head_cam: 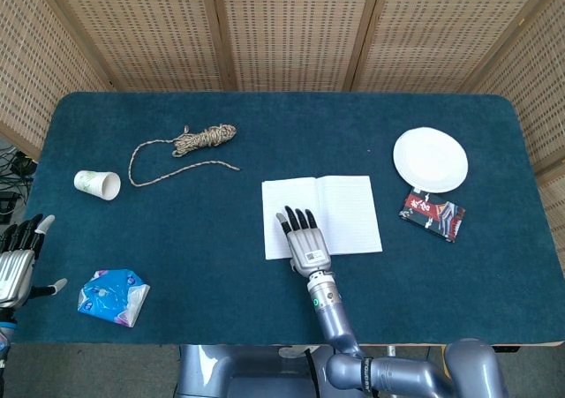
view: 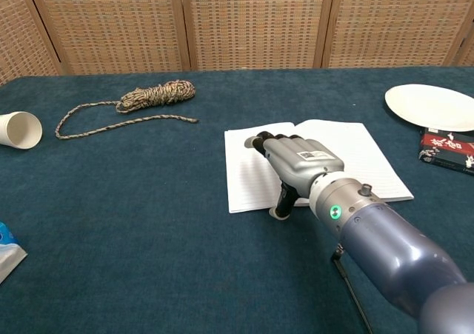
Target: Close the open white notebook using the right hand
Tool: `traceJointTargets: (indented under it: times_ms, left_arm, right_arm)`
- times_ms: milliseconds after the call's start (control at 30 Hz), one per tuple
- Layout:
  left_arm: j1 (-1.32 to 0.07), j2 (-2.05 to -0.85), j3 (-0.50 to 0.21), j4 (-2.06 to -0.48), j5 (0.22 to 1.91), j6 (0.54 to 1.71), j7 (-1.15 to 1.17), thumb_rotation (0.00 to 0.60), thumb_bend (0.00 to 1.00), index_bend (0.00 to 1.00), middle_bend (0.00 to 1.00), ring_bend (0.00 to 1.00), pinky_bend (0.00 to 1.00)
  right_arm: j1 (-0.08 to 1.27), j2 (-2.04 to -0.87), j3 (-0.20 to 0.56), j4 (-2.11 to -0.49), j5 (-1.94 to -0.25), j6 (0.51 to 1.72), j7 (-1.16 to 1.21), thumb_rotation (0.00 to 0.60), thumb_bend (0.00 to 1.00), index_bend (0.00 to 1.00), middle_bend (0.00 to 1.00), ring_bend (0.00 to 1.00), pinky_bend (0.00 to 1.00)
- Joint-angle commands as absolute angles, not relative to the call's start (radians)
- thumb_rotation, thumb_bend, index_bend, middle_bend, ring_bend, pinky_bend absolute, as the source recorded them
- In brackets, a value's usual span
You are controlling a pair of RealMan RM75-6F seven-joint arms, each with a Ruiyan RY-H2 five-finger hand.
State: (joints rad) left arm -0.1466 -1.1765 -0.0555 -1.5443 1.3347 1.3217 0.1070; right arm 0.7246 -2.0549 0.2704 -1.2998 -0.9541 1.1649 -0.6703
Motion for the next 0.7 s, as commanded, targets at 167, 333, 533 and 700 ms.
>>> traceJointTargets:
  times_ms: [167, 333, 533, 700]
  left_arm:
    - [-0.147, -1.176, -0.055, -1.547, 1.334, 1.322, 0.110, 0.600, 0.13, 0.00, 0.00, 0.00, 0.00]
    - [-0.148, -1.176, -0.053, -1.549, 1.335, 1.321, 0.111, 0.600, 0.13, 0.00, 0.00, 0.00, 0.00]
    - [-0.148, -1.178, -0.053, -1.549, 1.337, 1.324, 0.113, 0.600, 0.13, 0.00, 0.00, 0.00, 0.00]
    - [-0.150, -1.181, -0.052, -1.547, 1.337, 1.321, 0.116, 0.600, 0.13, 0.00, 0.00, 0.00, 0.00]
  right_arm:
    - [0.720, -2.060, 0.268, -1.286, -0.956, 1.155, -0.662, 0.600, 0.37, 0.04, 0.00, 0.00, 0.00]
    - [0.720, -2.068, 0.269, -1.273, -0.963, 1.156, -0.660, 0.600, 0.37, 0.04, 0.00, 0.00, 0.00]
    - [0.719, -2.082, 0.269, -1.244, -0.978, 1.156, -0.646, 0.600, 0.37, 0.05, 0.00, 0.00, 0.00]
    - [0.720, -2.099, 0.271, -1.208, -1.006, 1.165, -0.623, 0.600, 0.39, 0.07, 0.00, 0.00, 0.00]
